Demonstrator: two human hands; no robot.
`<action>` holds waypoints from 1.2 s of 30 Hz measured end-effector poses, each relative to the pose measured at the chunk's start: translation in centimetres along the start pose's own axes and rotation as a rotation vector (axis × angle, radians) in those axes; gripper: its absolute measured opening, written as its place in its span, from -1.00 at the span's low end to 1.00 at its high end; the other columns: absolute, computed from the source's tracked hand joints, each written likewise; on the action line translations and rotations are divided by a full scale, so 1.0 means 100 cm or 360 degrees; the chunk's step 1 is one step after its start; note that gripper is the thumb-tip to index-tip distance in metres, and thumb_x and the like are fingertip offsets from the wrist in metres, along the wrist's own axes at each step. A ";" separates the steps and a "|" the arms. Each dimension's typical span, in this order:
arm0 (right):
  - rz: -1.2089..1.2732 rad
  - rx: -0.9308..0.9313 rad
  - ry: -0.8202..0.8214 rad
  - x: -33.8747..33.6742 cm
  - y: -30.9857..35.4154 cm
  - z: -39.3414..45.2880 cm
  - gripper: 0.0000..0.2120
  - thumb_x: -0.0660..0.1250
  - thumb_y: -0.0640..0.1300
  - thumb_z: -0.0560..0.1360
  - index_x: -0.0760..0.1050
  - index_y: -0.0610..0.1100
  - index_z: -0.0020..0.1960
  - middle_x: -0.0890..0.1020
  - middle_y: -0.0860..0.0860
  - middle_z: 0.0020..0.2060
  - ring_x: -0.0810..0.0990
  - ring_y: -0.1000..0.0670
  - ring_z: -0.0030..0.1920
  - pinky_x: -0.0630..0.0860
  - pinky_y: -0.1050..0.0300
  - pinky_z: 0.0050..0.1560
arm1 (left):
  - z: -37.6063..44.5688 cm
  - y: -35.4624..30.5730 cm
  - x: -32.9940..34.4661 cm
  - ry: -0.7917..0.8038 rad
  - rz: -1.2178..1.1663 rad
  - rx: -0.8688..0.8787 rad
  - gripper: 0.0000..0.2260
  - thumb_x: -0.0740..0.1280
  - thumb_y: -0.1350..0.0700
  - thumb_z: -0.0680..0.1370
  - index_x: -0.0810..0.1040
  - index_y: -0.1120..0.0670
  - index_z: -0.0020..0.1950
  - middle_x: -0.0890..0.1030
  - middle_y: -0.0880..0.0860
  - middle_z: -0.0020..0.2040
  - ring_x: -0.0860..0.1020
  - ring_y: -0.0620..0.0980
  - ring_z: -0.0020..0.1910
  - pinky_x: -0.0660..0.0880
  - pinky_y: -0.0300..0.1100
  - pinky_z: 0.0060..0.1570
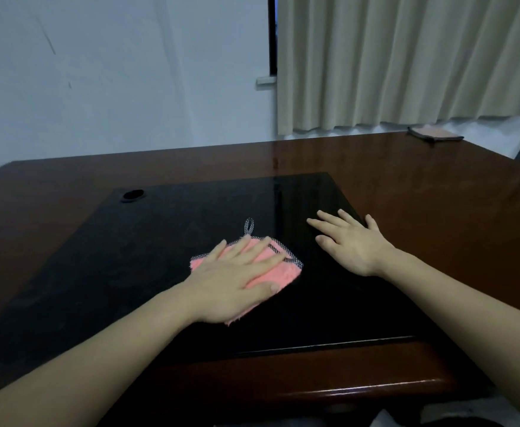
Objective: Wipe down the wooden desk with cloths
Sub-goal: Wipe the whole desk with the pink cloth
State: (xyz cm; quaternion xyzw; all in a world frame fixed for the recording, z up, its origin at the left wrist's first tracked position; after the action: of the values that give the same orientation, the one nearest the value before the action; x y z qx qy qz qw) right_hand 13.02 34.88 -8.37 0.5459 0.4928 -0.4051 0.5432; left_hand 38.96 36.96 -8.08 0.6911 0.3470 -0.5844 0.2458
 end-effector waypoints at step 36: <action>0.0067 -0.0006 -0.0054 0.001 -0.005 0.003 -0.53 -0.05 0.17 0.71 0.11 0.26 0.61 0.05 0.17 0.63 -0.07 -0.05 0.64 -0.20 -0.38 0.53 | 0.003 -0.039 -0.003 -0.0059 -0.0046 -0.0232 -0.48 -0.05 -0.31 0.67 -0.14 -0.34 0.60 -0.22 -0.17 0.64 -0.23 -0.07 0.63 -0.26 0.10 0.58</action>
State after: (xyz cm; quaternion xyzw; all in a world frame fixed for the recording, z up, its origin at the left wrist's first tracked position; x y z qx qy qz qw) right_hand 12.57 34.59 -8.55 0.5482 0.4725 -0.4019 0.5610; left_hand 35.74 39.23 -7.61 0.6554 0.3940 -0.5737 0.2935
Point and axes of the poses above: each hand's wrist, its own z-axis towards the middle knuckle, its own x-axis out of the palm, y = z × x, the point moved 2 cm from there along z, towards the middle knuckle
